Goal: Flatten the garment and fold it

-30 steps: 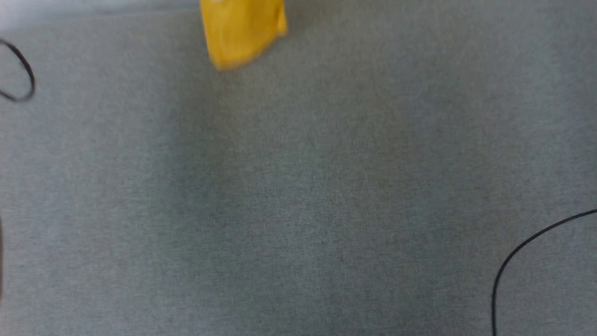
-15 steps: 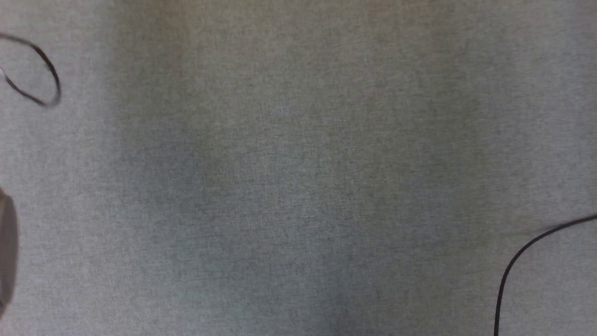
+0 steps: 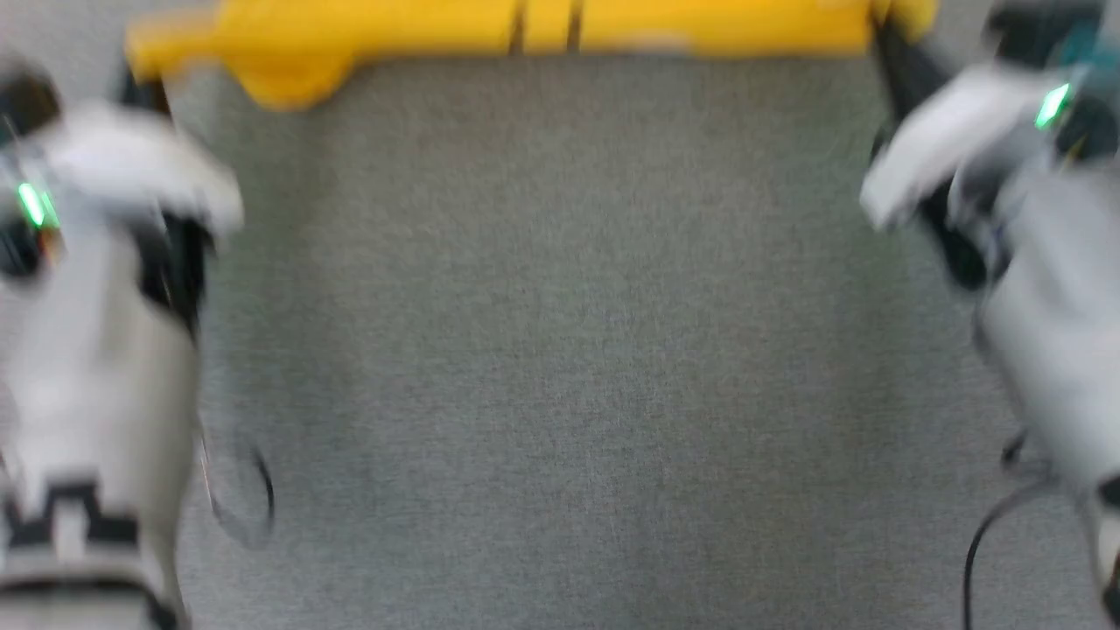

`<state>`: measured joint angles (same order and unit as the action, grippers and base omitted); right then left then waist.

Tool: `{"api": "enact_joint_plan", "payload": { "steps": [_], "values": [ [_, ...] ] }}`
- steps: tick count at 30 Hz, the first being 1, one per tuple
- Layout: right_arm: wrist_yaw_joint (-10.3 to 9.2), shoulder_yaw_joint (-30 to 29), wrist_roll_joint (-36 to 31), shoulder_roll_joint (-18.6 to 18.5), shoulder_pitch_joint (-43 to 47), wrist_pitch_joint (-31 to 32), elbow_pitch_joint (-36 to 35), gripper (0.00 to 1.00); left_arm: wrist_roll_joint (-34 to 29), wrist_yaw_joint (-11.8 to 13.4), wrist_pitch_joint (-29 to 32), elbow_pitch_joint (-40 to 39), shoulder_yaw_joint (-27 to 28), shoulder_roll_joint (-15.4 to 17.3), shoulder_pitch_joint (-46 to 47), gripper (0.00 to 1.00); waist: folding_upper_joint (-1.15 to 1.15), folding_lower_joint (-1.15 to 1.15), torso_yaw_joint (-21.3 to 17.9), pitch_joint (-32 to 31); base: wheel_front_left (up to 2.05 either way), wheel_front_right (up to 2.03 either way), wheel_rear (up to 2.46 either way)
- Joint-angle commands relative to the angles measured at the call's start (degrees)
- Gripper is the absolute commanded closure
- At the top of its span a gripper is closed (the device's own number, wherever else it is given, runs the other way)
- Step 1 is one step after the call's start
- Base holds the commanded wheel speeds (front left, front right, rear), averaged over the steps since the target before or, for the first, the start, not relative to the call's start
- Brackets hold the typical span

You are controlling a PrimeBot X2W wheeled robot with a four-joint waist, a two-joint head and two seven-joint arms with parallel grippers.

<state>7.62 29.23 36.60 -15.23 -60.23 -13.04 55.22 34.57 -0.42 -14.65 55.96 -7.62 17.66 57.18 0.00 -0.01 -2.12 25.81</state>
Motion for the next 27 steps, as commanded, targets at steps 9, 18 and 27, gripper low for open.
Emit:
{"api": "enact_joint_plan", "payload": {
  "steps": [9,18,27],
  "values": [
    [-0.13,2.2,3.2,-5.1,24.2,-1.7,-12.2,1.0,-0.4,3.6,-0.3,-20.7,3.7,-1.4,-36.3,1.0,0.0,0.01,1.8,-18.9,0.0,0.0,0.0],
    [-0.13,-9.4,-3.9,-6.4,47.7,-1.1,-30.2,1.0,-0.8,13.8,9.0,-50.8,4.8,0.4,-64.2,1.0,0.0,0.01,2.5,-23.4,0.0,0.0,0.0],
    [-0.13,-26.8,-16.2,4.3,72.1,10.9,-52.7,1.0,-1.0,21.9,19.9,-68.8,6.5,3.0,-80.6,1.0,0.0,0.01,3.0,-24.1,0.0,0.0,0.0]
  ]
}}
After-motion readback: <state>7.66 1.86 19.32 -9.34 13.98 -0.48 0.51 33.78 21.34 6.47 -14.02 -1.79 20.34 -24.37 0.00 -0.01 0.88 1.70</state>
